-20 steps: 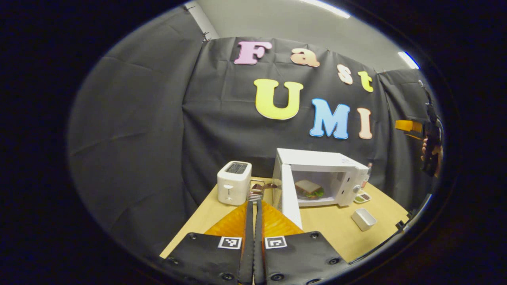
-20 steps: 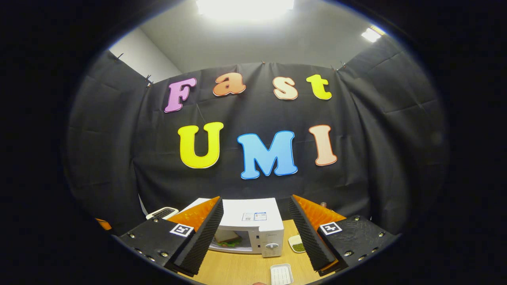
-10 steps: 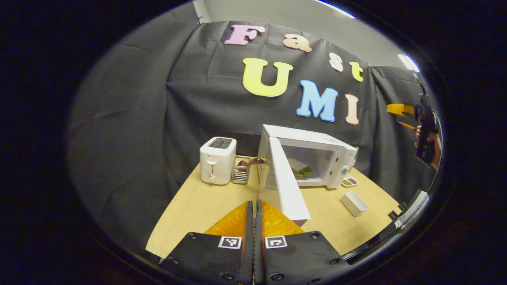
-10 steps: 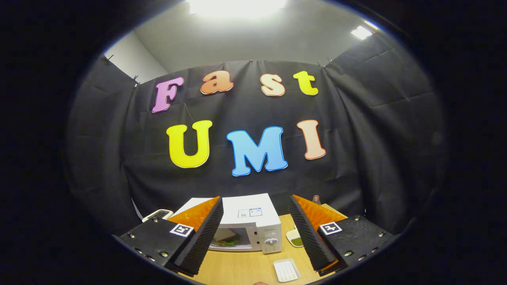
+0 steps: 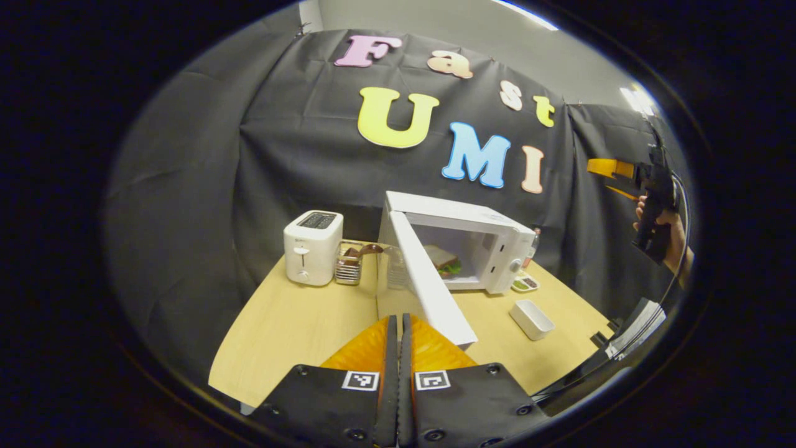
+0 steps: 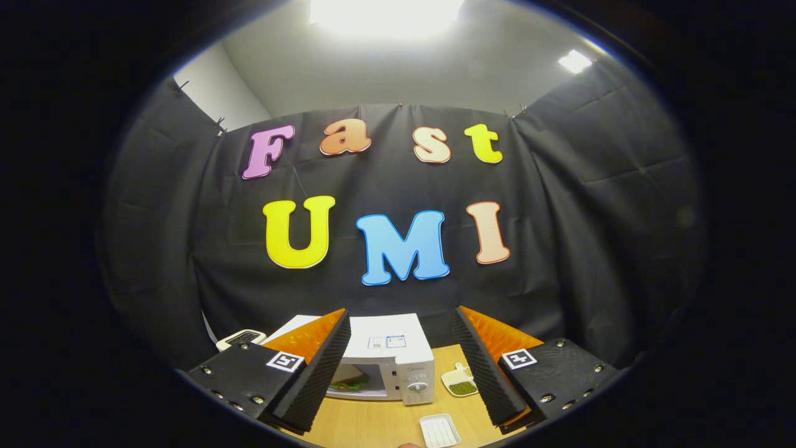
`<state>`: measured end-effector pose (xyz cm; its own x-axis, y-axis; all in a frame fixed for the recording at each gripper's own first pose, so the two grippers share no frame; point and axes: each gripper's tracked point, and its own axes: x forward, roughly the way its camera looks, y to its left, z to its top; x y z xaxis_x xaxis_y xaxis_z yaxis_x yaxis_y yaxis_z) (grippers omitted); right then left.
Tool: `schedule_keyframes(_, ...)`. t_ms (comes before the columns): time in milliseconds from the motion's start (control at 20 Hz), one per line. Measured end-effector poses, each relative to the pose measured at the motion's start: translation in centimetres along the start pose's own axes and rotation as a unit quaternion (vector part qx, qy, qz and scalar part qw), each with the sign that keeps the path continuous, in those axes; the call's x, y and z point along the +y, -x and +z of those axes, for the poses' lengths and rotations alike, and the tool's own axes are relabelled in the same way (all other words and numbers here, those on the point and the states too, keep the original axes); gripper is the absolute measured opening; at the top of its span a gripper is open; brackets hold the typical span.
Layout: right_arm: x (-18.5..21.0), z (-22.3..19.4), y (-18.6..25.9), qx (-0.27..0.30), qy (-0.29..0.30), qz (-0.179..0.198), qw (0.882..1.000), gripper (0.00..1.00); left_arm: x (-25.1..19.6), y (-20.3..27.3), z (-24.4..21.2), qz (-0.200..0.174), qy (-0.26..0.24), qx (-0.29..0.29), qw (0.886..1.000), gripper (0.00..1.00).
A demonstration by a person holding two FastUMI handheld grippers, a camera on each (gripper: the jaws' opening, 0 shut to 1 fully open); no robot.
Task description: Open the microwave oven with the left hand, put the food in, and close the microwave oven.
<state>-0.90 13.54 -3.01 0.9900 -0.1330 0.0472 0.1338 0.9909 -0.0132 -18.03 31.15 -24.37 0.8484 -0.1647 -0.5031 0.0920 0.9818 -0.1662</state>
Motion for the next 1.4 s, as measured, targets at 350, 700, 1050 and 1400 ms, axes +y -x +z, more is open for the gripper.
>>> schedule_keyframes(350, -2.4, 1.7, -2.0, -0.022, 0.020, 0.019, 0.999, 1.00, -7.6, -3.4, 0.0, -0.035, 0.008, 0.011, 0.999, 0.07)
schedule_keyframes(700, -5.8, 0.8, -3.3, -0.015, 0.012, 0.018, 1.000, 1.00, -13.9, -7.3, 0.5, -0.076, 0.003, 0.030, 0.997, 0.07)
schedule_keyframes(1050, -9.6, -0.3, -3.3, 0.003, 0.004, 0.002, 1.000, 1.00, -18.3, -11.6, 0.9, -0.113, -0.013, 0.047, 0.992, 0.06)
schedule_keyframes(1400, -13.4, -0.9, -2.6, 0.018, 0.013, -0.020, 1.000, 0.99, -22.1, -15.1, 0.4, -0.146, -0.026, 0.070, 0.986, 0.06)
